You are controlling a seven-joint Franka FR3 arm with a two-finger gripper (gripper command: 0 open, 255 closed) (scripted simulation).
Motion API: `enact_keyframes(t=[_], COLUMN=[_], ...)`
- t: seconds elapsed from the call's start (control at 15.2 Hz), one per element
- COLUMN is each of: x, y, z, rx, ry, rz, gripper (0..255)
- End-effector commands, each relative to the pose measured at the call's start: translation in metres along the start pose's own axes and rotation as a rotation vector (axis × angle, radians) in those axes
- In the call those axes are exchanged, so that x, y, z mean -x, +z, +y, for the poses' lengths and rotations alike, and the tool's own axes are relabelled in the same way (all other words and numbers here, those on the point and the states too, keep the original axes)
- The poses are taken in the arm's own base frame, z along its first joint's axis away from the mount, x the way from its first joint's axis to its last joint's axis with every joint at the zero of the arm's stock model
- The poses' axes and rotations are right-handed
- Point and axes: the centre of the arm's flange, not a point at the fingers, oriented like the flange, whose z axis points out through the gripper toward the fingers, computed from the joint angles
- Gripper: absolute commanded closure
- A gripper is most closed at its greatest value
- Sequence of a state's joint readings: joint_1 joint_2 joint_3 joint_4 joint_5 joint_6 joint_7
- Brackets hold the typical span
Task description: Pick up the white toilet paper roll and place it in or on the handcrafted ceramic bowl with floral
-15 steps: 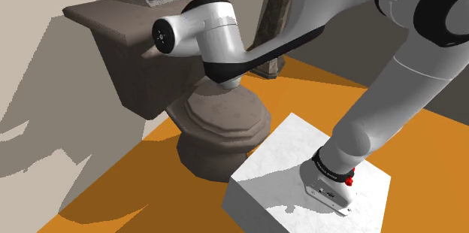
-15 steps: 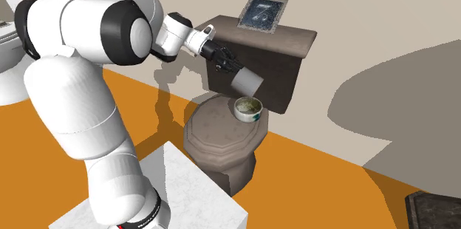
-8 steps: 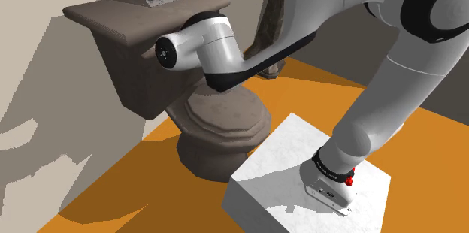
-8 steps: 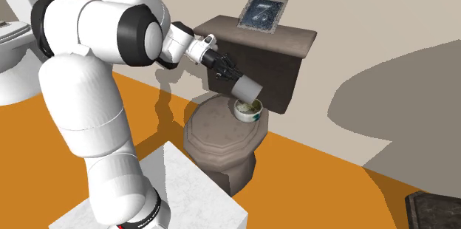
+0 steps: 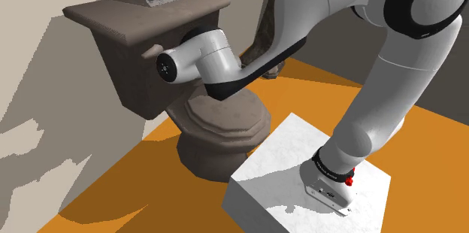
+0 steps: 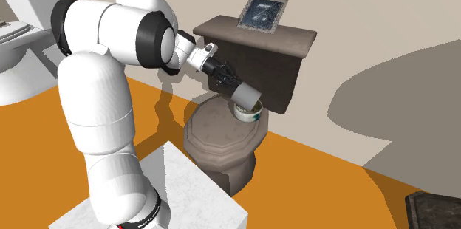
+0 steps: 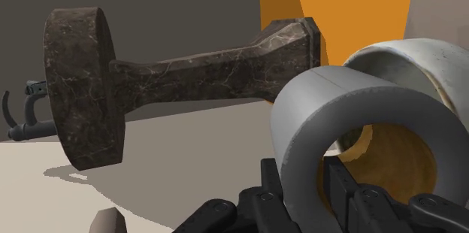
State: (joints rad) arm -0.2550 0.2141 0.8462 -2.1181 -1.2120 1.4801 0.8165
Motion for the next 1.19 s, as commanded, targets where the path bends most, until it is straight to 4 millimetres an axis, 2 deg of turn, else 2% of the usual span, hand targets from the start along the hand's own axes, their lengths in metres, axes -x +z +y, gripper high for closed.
enact_keyframes(t=[0.0,0.33,0.4,0.73,0.99,1.12], x=[0.000,0.000,0.000,0.000,0.000,0.000], y=[0.002,0.002,0.002,0.002,-0.048,-0.048], z=[-0.002,-0.002,-0.001,-0.002,-0.002,-0.002], rx=[0.000,0.000,0.000,0.000,0.000,0.000], ry=[0.000,0.000,0.000,0.000,0.000,0.000], rz=[-0.001,-0.001,-0.001,-0.001,-0.001,-0.001], gripper=[255,255,0,0,0,0])
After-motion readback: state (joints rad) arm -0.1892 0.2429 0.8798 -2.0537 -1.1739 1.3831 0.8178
